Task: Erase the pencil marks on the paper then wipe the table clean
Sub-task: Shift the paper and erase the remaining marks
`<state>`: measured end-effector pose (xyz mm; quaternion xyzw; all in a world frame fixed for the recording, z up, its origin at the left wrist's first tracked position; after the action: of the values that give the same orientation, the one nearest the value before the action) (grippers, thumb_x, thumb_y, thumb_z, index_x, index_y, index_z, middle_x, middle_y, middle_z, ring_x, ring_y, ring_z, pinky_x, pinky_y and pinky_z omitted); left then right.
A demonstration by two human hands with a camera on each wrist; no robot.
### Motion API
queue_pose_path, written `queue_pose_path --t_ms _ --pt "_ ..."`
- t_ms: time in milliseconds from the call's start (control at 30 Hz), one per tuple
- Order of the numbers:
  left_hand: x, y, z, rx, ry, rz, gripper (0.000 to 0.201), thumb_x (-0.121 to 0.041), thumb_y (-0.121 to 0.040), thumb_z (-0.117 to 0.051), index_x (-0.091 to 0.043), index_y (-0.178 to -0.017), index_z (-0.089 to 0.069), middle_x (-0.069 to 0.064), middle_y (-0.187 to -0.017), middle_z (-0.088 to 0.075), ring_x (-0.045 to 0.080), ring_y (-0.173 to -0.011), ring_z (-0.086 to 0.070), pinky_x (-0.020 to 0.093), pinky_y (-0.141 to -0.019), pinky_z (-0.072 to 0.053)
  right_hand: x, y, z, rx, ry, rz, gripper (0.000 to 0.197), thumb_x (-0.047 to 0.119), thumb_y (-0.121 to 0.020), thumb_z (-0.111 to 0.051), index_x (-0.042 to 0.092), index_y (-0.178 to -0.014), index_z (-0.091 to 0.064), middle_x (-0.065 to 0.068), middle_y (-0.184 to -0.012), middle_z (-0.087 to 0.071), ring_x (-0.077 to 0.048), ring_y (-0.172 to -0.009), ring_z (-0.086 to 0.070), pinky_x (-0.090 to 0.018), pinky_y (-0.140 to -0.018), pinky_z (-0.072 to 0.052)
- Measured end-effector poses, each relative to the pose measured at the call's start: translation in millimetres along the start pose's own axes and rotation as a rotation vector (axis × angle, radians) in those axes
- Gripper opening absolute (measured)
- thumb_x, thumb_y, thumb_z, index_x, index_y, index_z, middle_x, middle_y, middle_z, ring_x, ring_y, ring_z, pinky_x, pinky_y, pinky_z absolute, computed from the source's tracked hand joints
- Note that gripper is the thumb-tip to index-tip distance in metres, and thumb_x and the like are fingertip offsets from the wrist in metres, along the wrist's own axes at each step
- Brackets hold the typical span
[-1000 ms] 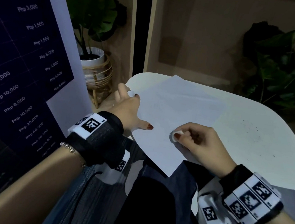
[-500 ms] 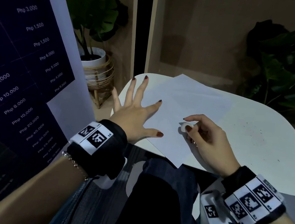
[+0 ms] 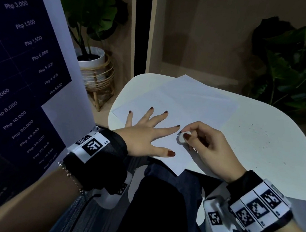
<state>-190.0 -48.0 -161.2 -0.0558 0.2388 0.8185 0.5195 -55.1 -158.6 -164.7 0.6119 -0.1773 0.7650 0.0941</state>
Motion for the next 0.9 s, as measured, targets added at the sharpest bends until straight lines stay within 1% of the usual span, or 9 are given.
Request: queue_pose_path --t_ms 67,167,300,433,567,700,733,833,900 --pt "0 -1 -3 -0.001 -0.015 0.007 0.078 -0.075 -0.085 -0.042 -0.06 -0.147 0.002 -0.016 -0.159 0.025 0.016 -0.143 0.035 0.063 -0.109 0.022 0 0 -1 0.01 0.015 0.002 0.019 0.026 -0.091 -0.06 0.009 -0.094 -0.068 -0.031 -0.086 -0.06 -0.049 -0.087 -0.056 -0.051 -0.096 -0.053" --pt "-1 -2 -4 0.001 -0.048 0.022 0.084 -0.079 -0.081 -0.04 -0.059 -0.147 0.007 -0.017 -0.158 0.028 0.016 -0.142 0.037 0.063 -0.109 0.022 -1 -2 0 0.0 0.079 0.024 0.02 0.034 -0.091 -0.061 0.016 -0.093 -0.069 -0.029 -0.083 -0.059 -0.045 -0.082 -0.055 -0.05 -0.094 -0.054" --pt "-1 -2 -6 -0.004 -0.06 0.049 0.088 -0.082 -0.078 -0.039 -0.057 -0.148 0.01 -0.018 -0.157 0.031 0.014 -0.14 0.039 0.064 -0.109 0.021 4 -1 -5 0.059 0.383 0.088 0.01 0.022 -0.095 -0.06 0.025 -0.09 -0.068 -0.006 -0.071 -0.06 -0.031 -0.066 -0.051 -0.042 -0.068 -0.047" --pt "-2 -2 -5 0.005 -0.074 0.052 0.09 -0.083 -0.076 -0.037 -0.057 -0.147 0.01 -0.018 -0.156 0.031 0.014 -0.14 0.039 0.064 -0.109 0.02 5 2 -3 0.128 0.354 0.049 0.009 0.017 -0.093 -0.064 0.02 -0.089 -0.071 0.0 -0.065 -0.056 -0.031 -0.064 -0.047 -0.037 -0.065 -0.042" --pt "-2 -1 -5 0.016 -0.064 0.059 0.09 -0.082 -0.078 -0.039 -0.057 -0.148 0.011 -0.018 -0.156 0.032 0.015 -0.14 0.039 0.063 -0.11 0.02 8 -1 -1 0.068 0.351 0.051 0.012 0.016 -0.096 -0.063 0.02 -0.088 -0.07 -0.01 -0.066 -0.053 -0.016 -0.058 -0.041 -0.032 -0.064 -0.041" --pt "-1 0 -5 0.019 -0.073 0.064 0.091 -0.083 -0.077 -0.039 -0.057 -0.147 0.012 -0.017 -0.156 0.032 0.016 -0.14 0.04 0.062 -0.111 0.02 11 3 0 0.181 0.311 -0.009 0.01 0.008 -0.093 -0.065 0.013 -0.09 -0.073 0.003 -0.06 -0.043 -0.011 -0.057 -0.038 -0.015 -0.062 -0.038" --pt "-1 0 -5 0.025 -0.078 0.065 0.091 -0.083 -0.076 -0.039 -0.057 -0.147 0.013 -0.017 -0.156 0.033 0.016 -0.14 0.04 0.062 -0.111 0.02 12 3 0 0.161 0.299 -0.006 0.01 0.009 -0.093 -0.065 0.014 -0.089 -0.073 0.001 -0.06 -0.044 -0.011 -0.058 -0.039 -0.016 -0.063 -0.038" --pt "-1 -1 -5 0.045 -0.074 0.074 0.096 -0.087 -0.068 -0.033 -0.058 -0.146 0.014 -0.017 -0.156 0.033 0.016 -0.14 0.04 0.061 -0.111 0.021 12 1 0 0.096 0.285 0.011 0.01 0.013 -0.094 -0.065 0.015 -0.088 -0.072 -0.021 -0.07 -0.048 -0.015 -0.062 -0.042 -0.025 -0.065 -0.041" --pt "-1 -1 -5 0.052 -0.07 0.078 0.098 -0.088 -0.064 -0.031 -0.058 -0.146 0.014 -0.018 -0.156 0.033 0.016 -0.14 0.04 0.06 -0.111 0.022 12 2 1 0.165 0.276 -0.012 0.01 0.011 -0.094 -0.065 0.014 -0.09 -0.073 -0.022 -0.069 -0.046 -0.017 -0.063 -0.04 -0.023 -0.066 -0.04"
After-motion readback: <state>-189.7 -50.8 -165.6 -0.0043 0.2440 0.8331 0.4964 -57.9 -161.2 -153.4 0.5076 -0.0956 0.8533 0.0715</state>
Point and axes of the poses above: each hand's wrist, its own y-axis away from the middle knuckle, its own z-axis out of the back of the hand, x = y × z, the point moved 5 cm from there along -y, towards the middle knuckle
